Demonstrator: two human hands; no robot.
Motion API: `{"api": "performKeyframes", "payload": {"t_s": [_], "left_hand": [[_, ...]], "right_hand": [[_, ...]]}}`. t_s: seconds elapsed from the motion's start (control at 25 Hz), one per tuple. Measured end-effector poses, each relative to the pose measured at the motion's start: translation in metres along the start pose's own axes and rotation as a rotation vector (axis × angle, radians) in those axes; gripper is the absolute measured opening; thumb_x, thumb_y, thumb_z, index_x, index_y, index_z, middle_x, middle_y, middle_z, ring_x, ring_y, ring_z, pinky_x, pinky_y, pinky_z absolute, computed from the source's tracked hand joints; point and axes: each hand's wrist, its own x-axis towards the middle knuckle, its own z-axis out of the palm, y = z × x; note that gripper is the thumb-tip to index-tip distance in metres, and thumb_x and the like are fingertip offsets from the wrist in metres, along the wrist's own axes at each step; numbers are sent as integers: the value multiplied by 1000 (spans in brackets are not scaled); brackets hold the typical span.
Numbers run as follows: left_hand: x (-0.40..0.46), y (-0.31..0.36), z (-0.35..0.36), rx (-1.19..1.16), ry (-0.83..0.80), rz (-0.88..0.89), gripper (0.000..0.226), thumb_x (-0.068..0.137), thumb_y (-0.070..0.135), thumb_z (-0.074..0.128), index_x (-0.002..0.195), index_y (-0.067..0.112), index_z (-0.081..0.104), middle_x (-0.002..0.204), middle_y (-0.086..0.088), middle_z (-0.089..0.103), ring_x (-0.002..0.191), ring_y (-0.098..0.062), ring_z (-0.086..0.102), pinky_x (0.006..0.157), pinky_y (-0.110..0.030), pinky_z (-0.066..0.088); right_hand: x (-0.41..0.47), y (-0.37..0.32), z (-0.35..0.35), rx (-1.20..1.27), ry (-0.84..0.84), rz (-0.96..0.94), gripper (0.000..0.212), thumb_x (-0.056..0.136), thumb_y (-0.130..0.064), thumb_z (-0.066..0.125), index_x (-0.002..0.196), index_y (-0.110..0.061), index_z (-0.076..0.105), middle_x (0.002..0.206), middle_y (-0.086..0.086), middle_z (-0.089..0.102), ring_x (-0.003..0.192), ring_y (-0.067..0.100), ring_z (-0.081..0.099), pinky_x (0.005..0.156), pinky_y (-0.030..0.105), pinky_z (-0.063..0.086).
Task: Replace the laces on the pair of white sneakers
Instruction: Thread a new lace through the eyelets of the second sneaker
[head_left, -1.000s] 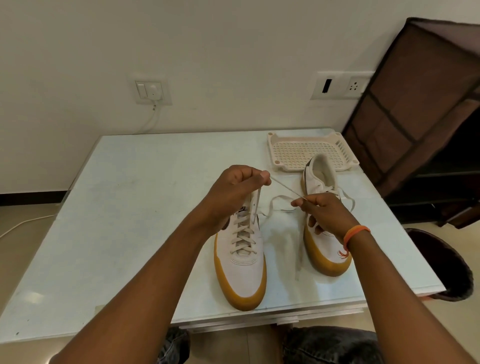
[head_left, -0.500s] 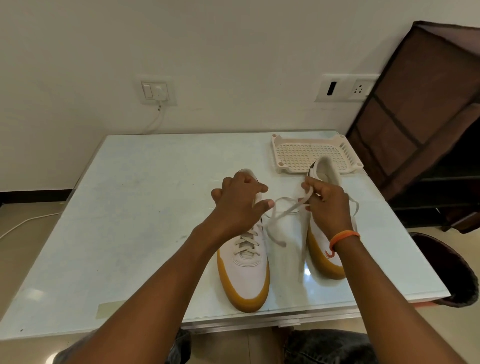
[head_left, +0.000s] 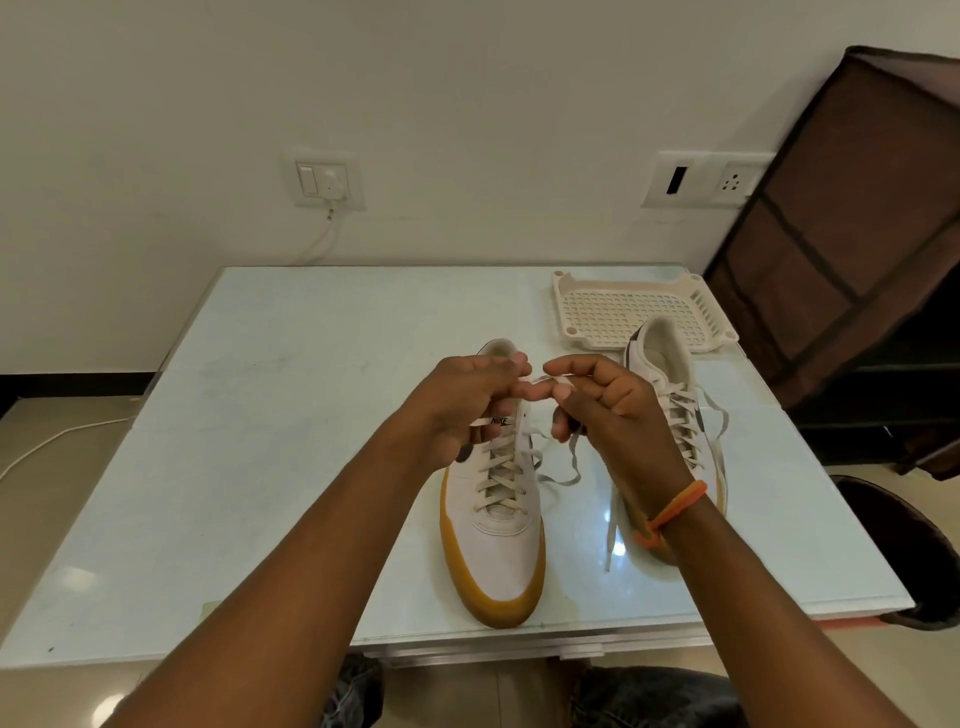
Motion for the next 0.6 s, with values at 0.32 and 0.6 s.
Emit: {"api": "performKeyframes", "payload": {"t_s": [0.32, 0.6], "left_hand": [[5, -3, -7, 128, 60, 211, 19, 94, 8, 60, 111, 8, 69, 90, -4, 74, 77, -13, 69, 67, -18, 57], [7, -13, 6, 203, 172, 187, 15, 92, 9, 63, 104, 4, 71, 94, -2, 67, 83, -6, 60, 63, -15, 42]], "right_hand": [[8, 11, 1, -61, -51, 121, 18, 94, -4, 55, 109, -12, 61, 87, 12, 74, 59, 19, 53, 57, 27, 42], [6, 33, 33, -379, 235, -134, 12, 82, -13, 75, 94, -16, 74, 80, -11, 71, 75, 1, 68, 71, 17, 54]]}}
